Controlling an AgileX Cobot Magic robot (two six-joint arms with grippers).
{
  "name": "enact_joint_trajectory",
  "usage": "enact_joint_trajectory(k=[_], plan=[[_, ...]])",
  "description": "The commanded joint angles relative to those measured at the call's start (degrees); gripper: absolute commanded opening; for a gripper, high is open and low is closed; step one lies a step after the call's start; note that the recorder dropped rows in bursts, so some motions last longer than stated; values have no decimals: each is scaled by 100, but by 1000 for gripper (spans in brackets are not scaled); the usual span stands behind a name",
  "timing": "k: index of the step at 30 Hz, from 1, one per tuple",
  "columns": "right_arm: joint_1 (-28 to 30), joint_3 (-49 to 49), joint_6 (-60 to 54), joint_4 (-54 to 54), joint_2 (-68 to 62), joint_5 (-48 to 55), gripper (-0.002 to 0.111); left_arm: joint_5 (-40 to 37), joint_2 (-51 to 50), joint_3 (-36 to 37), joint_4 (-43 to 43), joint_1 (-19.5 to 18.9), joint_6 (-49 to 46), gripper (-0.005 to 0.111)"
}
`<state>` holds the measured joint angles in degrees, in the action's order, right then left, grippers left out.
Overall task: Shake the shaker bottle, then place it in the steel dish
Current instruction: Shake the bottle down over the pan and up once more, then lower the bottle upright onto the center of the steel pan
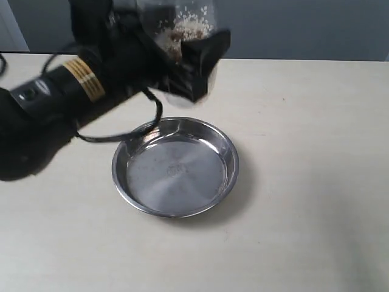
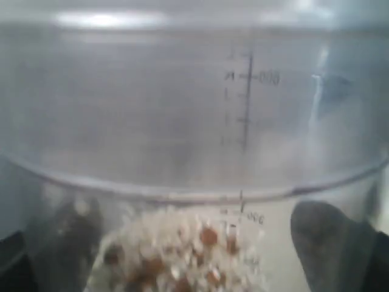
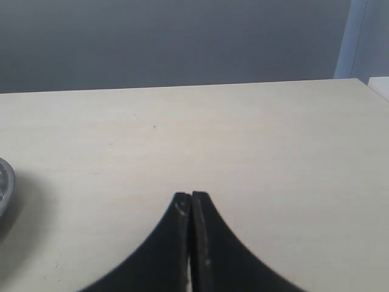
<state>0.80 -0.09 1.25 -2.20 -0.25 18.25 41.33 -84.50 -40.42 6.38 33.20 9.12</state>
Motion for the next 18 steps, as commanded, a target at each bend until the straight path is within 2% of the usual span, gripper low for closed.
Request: enact_joint_trajectory(k=[1,4,5,6,7,10,11,14,16,18], plan=[[-21,9,-10,10,25,-67,-1,278,-1130,649,51,2,641,0],[-21,9,-10,10,25,-67,-1,1449,-921,614,408,2,719,0],[-21,9,-10,10,25,-67,-1,1599,-731,513,408,2,594,0],[-21,9,-10,10,25,-67,-1,1468,-482,323,336,2,290,0],[-21,9,-10,10,25,-67,-1,1017,-290,110,194,2,53,0],[-21,9,-10,10,25,-67,-1,-367,-409,-143,78,2,298,0],[-21,9,-10,10,25,-67,-1,-436,-698,-43,217,2,474,0],[-21,9,-10,10,25,-67,-1,594,-1643,429,420,2,1059,0],[-21,9,-10,10,25,-67,-1,1151,-1817,551,554,2,1186,0],[-21,9,-10,10,25,-67,-1,1370,-1804,562,616,2,1186,0]])
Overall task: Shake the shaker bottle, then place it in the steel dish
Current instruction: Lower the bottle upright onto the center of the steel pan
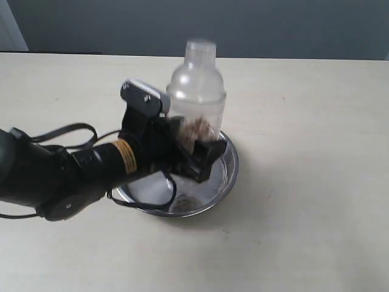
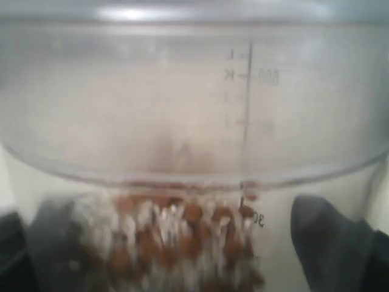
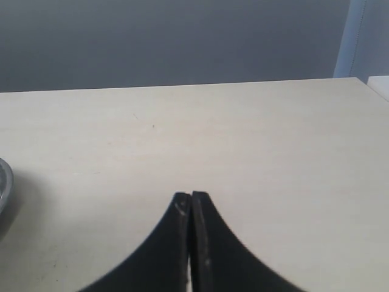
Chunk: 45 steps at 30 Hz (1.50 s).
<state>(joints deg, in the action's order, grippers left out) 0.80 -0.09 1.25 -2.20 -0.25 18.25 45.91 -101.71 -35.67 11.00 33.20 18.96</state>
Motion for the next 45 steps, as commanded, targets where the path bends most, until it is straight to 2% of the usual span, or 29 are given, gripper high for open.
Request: enact_joint_trajectory(k=[1,8,11,17,25,33,39,45], plan=[[-21,9,-10,10,25,-67,-1,1010,-43,87,154,2,174,0],[-21,9,-10,10,25,-67,-1,1068,41,87,105,-9,-17,0],[-21,9,-10,10,25,-67,-1,1054,41,87,-77,-9,-784,0],[-21,9,-10,10,25,-67,-1,1117,-85,87,-649,-9,-1468,0],[-21,9,-10,10,25,-67,-1,1406,-858,87,-1281,-9,-1505,0],[-21,9,-10,10,25,-67,-1,1277,-902,87,-1736,-9,-1505,0],[-21,9,-10,10,25,-67,-1,1070,-941,87,-1748,-9,-1505,0],[-21,9,-10,10,25,-67,-1,1363,-1221,74,-1650,-9,-1447,0]])
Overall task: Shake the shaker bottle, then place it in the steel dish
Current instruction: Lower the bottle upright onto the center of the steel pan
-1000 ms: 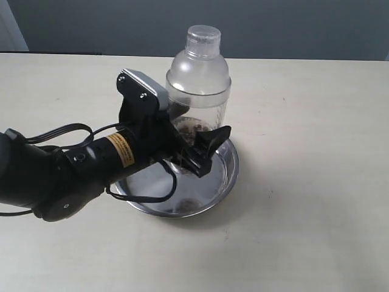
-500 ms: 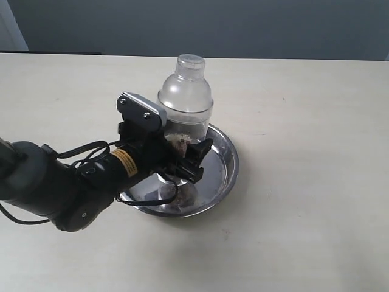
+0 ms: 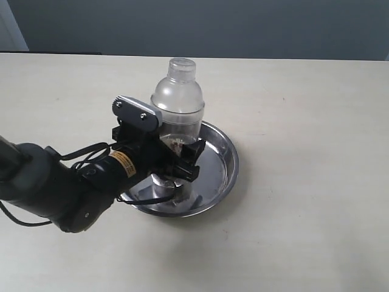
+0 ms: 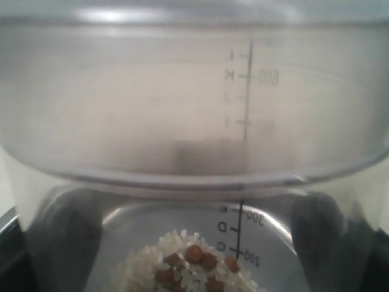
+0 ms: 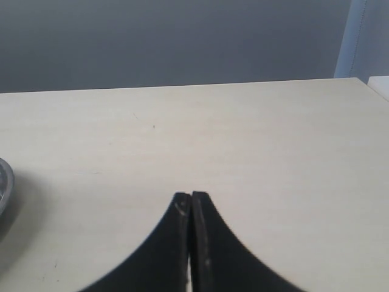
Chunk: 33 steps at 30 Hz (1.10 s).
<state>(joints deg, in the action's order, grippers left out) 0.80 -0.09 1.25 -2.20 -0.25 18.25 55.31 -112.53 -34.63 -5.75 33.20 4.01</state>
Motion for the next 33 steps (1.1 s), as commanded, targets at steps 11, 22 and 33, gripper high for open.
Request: enact_joint_trajectory(k=[11,22,33], plan=[[-21,9,-10,10,25,-67,-1,383,-220,-100,349,-9,-2,3],[-21,9,-10,10,25,-67,-1,210,-220,-100,303,-9,-165,76],[-21,9,-10,10,25,-67,-1,415,-96,-9,277,-9,-155,97]])
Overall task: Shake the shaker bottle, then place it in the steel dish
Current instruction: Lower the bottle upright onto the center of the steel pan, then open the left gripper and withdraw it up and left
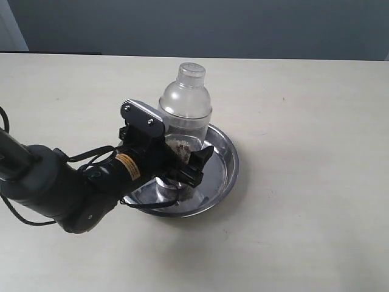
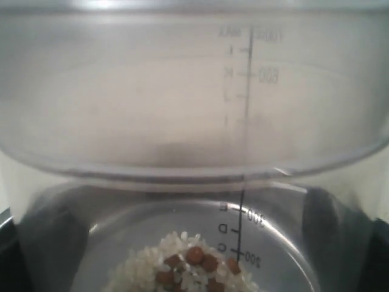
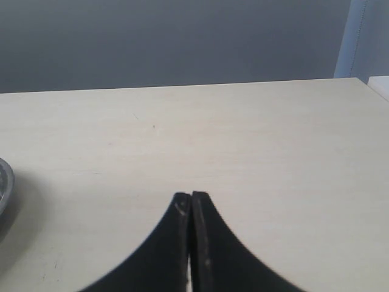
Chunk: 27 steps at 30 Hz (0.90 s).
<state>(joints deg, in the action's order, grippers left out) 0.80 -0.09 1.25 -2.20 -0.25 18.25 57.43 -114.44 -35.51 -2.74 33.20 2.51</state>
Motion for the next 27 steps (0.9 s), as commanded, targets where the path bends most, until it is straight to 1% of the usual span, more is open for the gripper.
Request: enact_joint_trajectory(k=[1,16,20,27], plan=[[-21,9,-10,10,25,-67,-1,221,138,105,-37,-9,-5,97],[-21,9,-10,10,25,-67,-1,251,828,333,-126,-9,40,97],[-21,9,-10,10,25,-67,-1,119,1073,333,-167,-9,0,97],[-21,9,-10,10,25,-67,-1,13,1495,333,-385,-9,-387,97]])
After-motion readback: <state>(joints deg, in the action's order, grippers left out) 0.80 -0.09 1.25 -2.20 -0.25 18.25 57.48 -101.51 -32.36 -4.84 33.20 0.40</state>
